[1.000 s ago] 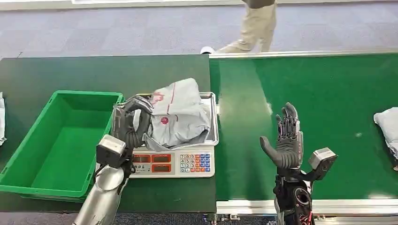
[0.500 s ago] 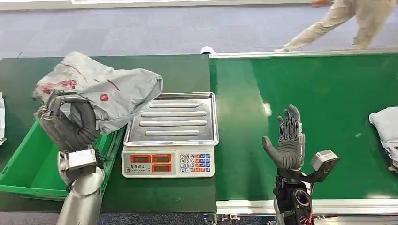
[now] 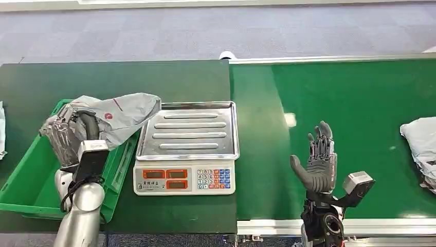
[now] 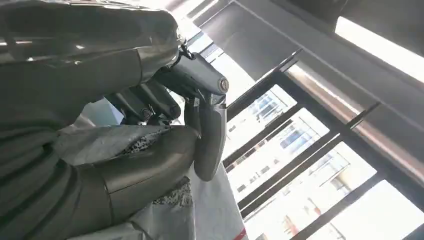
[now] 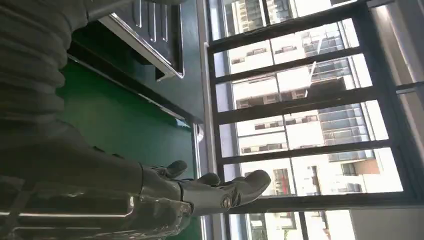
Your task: Moved the parcel from conveyor to table for the left to box.
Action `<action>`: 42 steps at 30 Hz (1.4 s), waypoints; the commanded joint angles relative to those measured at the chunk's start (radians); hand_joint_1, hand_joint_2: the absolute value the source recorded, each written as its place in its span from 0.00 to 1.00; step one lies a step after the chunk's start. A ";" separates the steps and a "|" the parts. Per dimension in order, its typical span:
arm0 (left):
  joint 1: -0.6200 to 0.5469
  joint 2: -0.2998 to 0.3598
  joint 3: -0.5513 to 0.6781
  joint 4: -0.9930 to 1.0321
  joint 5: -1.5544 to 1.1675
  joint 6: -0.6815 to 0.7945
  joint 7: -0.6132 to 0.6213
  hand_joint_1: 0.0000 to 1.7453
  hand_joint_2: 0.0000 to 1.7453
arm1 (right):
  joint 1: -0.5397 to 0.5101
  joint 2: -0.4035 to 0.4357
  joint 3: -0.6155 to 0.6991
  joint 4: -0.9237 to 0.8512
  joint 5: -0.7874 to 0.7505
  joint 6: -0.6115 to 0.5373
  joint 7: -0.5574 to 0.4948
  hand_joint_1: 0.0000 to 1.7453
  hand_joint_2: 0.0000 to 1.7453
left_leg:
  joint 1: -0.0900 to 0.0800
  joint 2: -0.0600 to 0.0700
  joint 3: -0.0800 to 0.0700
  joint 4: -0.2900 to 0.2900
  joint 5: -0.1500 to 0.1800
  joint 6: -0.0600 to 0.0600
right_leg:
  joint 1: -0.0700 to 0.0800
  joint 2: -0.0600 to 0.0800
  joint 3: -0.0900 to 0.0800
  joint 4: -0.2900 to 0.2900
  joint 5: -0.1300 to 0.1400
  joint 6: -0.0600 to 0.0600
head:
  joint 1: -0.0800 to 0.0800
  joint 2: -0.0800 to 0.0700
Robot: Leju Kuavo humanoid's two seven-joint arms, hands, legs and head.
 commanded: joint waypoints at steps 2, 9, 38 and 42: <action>-0.007 0.026 -0.004 0.119 -0.009 -0.019 0.051 1.00 1.00 | -0.003 -0.007 -0.011 -0.003 0.006 0.005 0.010 0.00 1.00 | 0.000 0.000 0.001 -0.001 0.001 0.000 | 0.000 -0.001 0.001 -0.001 0.000 0.000 | 0.000 0.000; -0.001 -0.022 0.098 0.060 0.105 0.095 -0.055 0.00 1.00 | 0.006 -0.001 -0.007 -0.004 0.009 0.005 0.013 0.00 1.00 | 0.000 0.001 0.001 -0.001 0.000 0.000 | 0.001 0.000 0.001 -0.001 0.000 0.000 | 0.000 0.000; 0.121 0.019 -0.228 -0.264 0.622 -0.383 -0.208 0.00 1.00 | -0.061 -0.026 0.034 0.088 0.019 0.012 -0.011 0.00 1.00 | 0.001 0.001 -0.001 0.000 0.000 0.001 | 0.001 0.000 0.001 -0.001 0.001 0.000 | 0.000 0.000; 0.123 0.020 -0.367 -0.163 0.526 -0.498 -0.208 0.00 1.00 | -0.086 -0.022 0.049 0.120 0.034 0.032 -0.015 0.00 1.00 | 0.000 -0.001 0.001 -0.001 0.001 0.001 | 0.000 -0.002 0.002 -0.002 0.001 0.000 | 0.000 0.000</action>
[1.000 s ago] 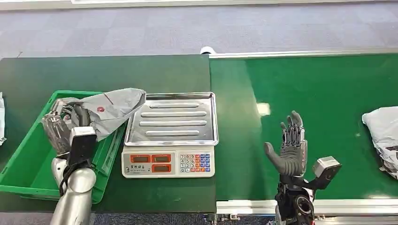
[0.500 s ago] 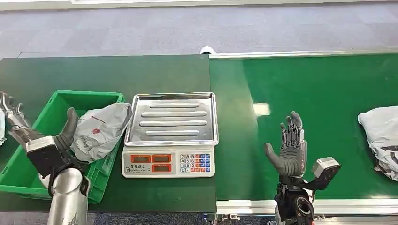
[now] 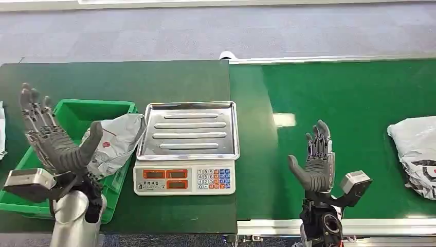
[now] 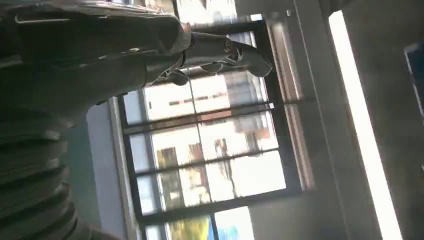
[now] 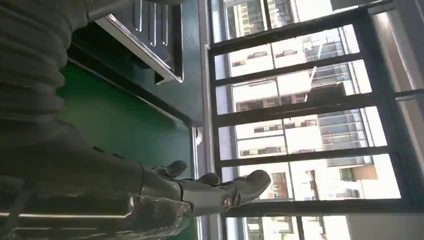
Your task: Moved the parcel from conveyor to table for the left to box.
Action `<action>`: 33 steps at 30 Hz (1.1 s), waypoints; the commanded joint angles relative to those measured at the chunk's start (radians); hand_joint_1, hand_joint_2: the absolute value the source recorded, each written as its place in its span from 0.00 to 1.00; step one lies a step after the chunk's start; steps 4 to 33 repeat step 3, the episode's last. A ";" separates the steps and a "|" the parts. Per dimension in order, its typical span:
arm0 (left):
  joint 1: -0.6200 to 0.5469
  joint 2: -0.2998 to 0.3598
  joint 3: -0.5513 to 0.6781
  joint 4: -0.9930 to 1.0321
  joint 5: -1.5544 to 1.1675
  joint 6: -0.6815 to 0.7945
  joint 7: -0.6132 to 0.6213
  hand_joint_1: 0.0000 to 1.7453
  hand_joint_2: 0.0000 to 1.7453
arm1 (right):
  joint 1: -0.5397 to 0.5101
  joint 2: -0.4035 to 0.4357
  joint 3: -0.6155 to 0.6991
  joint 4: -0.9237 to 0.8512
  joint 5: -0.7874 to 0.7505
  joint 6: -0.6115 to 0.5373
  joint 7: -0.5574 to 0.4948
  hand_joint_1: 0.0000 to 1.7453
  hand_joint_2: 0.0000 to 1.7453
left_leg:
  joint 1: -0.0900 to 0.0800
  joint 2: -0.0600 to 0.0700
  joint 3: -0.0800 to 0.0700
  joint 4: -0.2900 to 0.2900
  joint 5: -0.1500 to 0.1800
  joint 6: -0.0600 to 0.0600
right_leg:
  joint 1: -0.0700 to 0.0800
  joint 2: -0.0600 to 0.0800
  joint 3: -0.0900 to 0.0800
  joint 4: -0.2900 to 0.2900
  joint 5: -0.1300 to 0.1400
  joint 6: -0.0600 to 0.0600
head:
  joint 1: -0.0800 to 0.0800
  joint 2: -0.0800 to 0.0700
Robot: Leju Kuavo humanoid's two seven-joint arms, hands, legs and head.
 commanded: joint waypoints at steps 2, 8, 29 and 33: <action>0.036 0.029 -0.317 0.127 -0.048 -0.261 0.003 0.00 1.00 | -0.090 -0.020 0.051 0.132 0.029 0.039 -0.007 0.00 1.00 | 0.000 0.000 0.001 -0.001 0.001 0.001 | 0.001 -0.001 0.002 -0.002 0.001 0.000 | 0.000 0.000; 0.036 0.029 -0.317 0.127 -0.048 -0.261 0.003 0.00 1.00 | -0.090 -0.020 0.051 0.132 0.029 0.039 -0.007 0.00 1.00 | 0.000 0.000 0.001 -0.001 0.001 0.000 | 0.000 -0.001 0.002 -0.001 0.001 0.000 | 0.000 0.000; 0.036 0.029 -0.317 0.127 -0.048 -0.261 0.003 0.00 1.00 | -0.090 -0.020 0.051 0.132 0.029 0.039 -0.007 0.00 1.00 | 0.000 0.000 0.001 -0.001 0.001 0.000 | 0.000 -0.001 0.002 -0.001 0.001 0.000 | 0.000 0.000; 0.036 0.029 -0.317 0.127 -0.048 -0.261 0.003 0.00 1.00 | -0.090 -0.020 0.051 0.132 0.029 0.039 -0.007 0.00 1.00 | 0.000 0.000 0.001 -0.001 0.001 0.000 | 0.000 -0.001 0.002 -0.001 0.001 0.000 | 0.000 0.000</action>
